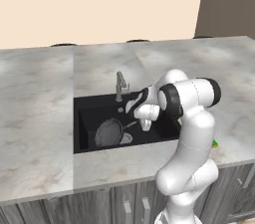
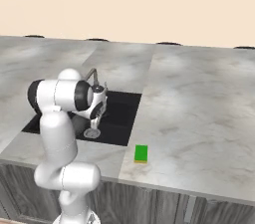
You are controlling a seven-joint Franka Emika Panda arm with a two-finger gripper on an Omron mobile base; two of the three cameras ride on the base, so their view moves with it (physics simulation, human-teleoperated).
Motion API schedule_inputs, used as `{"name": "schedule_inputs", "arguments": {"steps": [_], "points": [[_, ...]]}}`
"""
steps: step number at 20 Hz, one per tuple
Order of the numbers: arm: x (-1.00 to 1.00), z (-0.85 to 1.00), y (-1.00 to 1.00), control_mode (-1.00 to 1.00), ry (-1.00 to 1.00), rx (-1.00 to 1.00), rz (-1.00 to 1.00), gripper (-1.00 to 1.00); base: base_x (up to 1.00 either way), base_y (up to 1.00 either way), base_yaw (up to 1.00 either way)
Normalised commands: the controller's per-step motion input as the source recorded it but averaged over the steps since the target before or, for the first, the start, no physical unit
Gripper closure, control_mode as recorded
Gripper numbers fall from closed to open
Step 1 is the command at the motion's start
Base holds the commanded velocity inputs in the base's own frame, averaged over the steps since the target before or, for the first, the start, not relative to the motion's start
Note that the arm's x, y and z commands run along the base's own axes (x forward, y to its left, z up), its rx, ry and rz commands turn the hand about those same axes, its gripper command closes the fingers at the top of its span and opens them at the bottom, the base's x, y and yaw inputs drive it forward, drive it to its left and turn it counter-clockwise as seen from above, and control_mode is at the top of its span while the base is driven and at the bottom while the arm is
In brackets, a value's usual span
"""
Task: Pick the pan and sponge and place them into the sink. Then turn on the water.
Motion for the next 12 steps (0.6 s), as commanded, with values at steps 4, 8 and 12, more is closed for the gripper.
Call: {"name": "schedule_inputs", "arguments": {"steps": [4, 8, 12], "points": [[0.28, -0.26, 0.27, -1.00, 0.00, -0.07, 0.07, 1.00, 0.00, 0.00, 0.00], [0.37, -0.40, 0.08, -1.00, 0.00, -0.14, 0.04, 1.00, 0.00, 0.00, 0.00], [0.46, -0.49, 0.00, -1.00, 0.00, -0.16, 0.01, 1.00, 0.00, 0.00, 0.00]]}}
